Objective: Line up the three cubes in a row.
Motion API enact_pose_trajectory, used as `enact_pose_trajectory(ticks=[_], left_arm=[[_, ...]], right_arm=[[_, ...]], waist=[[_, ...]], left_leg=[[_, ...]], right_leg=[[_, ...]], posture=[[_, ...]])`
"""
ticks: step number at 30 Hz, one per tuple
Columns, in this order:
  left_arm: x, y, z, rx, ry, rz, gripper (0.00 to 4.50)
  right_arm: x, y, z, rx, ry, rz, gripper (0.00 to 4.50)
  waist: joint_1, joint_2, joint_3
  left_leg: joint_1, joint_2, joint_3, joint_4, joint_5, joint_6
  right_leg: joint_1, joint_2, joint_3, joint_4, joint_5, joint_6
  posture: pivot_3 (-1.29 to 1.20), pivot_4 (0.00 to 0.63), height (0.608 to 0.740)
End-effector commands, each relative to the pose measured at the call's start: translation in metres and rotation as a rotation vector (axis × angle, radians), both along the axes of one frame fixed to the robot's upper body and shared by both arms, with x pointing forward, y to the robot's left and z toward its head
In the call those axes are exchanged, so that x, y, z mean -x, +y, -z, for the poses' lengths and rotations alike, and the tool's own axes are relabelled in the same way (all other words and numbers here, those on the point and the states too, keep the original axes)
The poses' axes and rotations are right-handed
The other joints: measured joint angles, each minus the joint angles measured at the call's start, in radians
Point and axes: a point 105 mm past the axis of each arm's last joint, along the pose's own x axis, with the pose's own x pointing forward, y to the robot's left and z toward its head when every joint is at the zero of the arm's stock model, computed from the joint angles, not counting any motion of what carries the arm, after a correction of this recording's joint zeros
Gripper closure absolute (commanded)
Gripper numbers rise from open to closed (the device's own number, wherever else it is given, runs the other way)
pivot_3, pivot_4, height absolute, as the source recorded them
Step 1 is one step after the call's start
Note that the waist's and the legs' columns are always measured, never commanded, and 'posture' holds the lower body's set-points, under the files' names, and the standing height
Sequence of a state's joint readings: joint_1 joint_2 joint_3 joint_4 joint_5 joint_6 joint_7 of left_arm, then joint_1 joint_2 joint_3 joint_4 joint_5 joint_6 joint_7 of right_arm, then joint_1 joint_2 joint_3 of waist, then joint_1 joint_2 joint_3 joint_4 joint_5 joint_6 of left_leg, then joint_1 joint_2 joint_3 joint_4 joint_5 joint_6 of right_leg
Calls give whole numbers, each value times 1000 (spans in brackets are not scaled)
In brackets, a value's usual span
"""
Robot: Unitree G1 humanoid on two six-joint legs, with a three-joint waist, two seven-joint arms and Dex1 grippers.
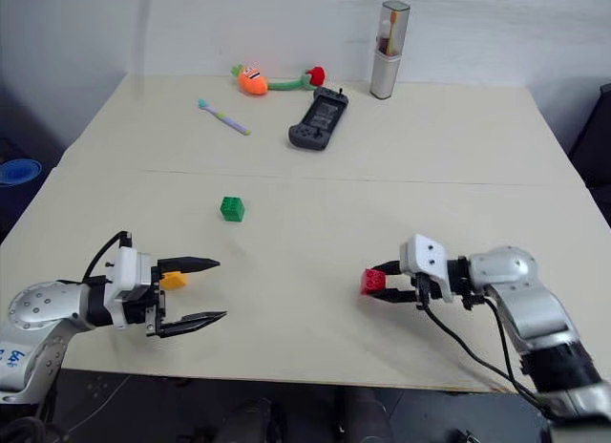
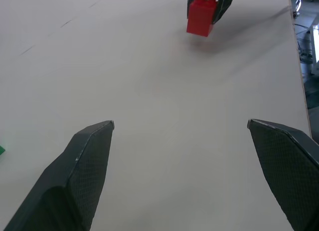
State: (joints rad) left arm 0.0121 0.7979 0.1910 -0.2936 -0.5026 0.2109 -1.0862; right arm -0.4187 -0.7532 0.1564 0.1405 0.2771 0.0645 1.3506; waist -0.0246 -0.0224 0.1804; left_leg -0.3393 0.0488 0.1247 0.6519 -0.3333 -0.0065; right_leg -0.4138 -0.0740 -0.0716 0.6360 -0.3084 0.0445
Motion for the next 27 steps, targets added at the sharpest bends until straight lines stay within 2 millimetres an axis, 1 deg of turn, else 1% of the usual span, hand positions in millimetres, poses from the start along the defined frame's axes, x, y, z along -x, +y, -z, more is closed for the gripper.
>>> enact_pose_trajectory(ticks=[1,2,4,5,6,9,11,13,14,15,16,18,19,20,21,22,23,24,25,27], left_arm=[[4,5,-5,-11,-22,-11,0],[5,6,-4,-13,-21,-14,0],[7,8,-3,-17,-18,-23,0],[8,10,-3,-18,-18,-32,0],[8,11,-3,-18,-18,-39,0],[10,18,-4,-22,-18,-67,0],[11,27,-8,-8,-18,-116,0],[16,47,-13,-1,-3,-195,0],[18,53,-14,0,2,-221,0],[20,61,-16,5,5,-256,0],[22,76,-19,25,10,-334,0],[26,99,-21,64,23,-451,0],[27,117,-19,95,26,-546,0],[31,140,-14,115,30,-655,0],[38,162,-9,139,31,-755,0],[44,179,-5,158,35,-838,0],[49,189,-1,166,45,-887,0],[51,196,1,156,38,-919,0],[53,202,2,156,47,-941,0],[51,204,4,138,44,-946,0]], right_arm=[[-3,-2,3,7,8,-47,3022],[-5,-2,4,1,21,-50,3022],[-8,-2,7,19,-6,-74,2306],[-9,-1,6,22,-36,-98,2097],[-9,0,5,22,-56,-116,1770],[-11,-2,-11,-24,-70,-116,775],[-4,-4,-31,-63,-92,-122,103],[12,-11,-56,-114,-104,-107,32],[17,-12,-62,-128,-106,-99,32],[22,-14,-67,-145,-104,-83,32],[27,-20,-70,-162,-117,-47,32],[34,-26,-71,-188,-119,19,32],[34,-32,-68,-202,-134,86,32],[33,-36,-66,-227,-197,142,32],[38,-36,-68,-321,-233,151,32],[42,-35,-74,-450,-298,163,32],[41,-37,-79,-527,-374,210,32],[41,-38,-78,-547,-385,246,32],[40,-37,-75,-550,-369,253,32],[42,-35,-71,-583,-305,240,32]], waist=[[2,0,0],[-1,0,0],[-4,1,0],[-4,1,0],[-5,1,0],[-5,2,1],[-4,3,2],[-3,5,3],[-2,5,3],[-2,5,3],[-2,5,3],[-1,4,2],[-1,4,2],[-1,4,2],[-2,3,2],[-6,2,2],[-10,2,2],[-12,2,3],[-10,3,3],[-4,3,3]], left_leg=[[-2,0,0,0,0,1],[-2,0,0,1,0,1],[-3,-1,0,2,-1,2],[-3,-1,0,4,-2,3],[-4,-1,-1,5,-2,3],[-3,-1,-1,6,-2,3],[-3,0,-2,6,-1,2],[-3,0,-3,5,-1,1],[-3,0,-4,5,-1,1],[-4,0,-4,4,-1,1],[-4,0,-5,4,-2,1],[-3,0,-6,3,-2,1],[-3,0,-6,3,-4,5],[-3,0,-6,2,-5,6],[-3,-1,-6,2,-5,6],[-1,-1,-6,1,-5,6],[-1,0,-5,1,-6,6],[0,0,-4,0,-5,6],[0,0,-4,0,-5,6],[0,-2,-4,1,-4,7]], right_leg=[[-1,-1,-1,0,0,0],[-1,-2,-1,-1,0,0],[0,-3,-1,-1,0,1],[0,-3,-2,-1,0,1],[0,-3,-2,-1,0,1],[0,-4,-2,1,0,1],[0,-4,-3,2,0,1],[-1,-4,-3,3,0,1],[-1,-4,-4,3,0,1],[-1,-4,-4,2,0,0],[-1,-4,-5,1,0,0],[0,-4,-6,0,0,0],[1,-4,-6,0,0,0],[1,-5,-6,0,0,0],[1,-5,-6,0,0,0],[1,-5,-6,0,0,0],[1,-4,-5,0,0,0],[1,-3,-5,0,0,0],[1,-3,-5,1,0,0],[1,-5,-4,1,1,0]], posture=[[0,150,740],[0,150,740],[0,150,740],[0,150,740],[0,150,740],[0,150,740],[0,150,740],[0,150,740],[0,150,740],[0,150,740],[0,150,740],[0,150,740],[0,150,740],[0,150,740],[0,150,740],[0,150,740],[0,150,740],[0,150,740],[0,150,740],[0,150,740]])
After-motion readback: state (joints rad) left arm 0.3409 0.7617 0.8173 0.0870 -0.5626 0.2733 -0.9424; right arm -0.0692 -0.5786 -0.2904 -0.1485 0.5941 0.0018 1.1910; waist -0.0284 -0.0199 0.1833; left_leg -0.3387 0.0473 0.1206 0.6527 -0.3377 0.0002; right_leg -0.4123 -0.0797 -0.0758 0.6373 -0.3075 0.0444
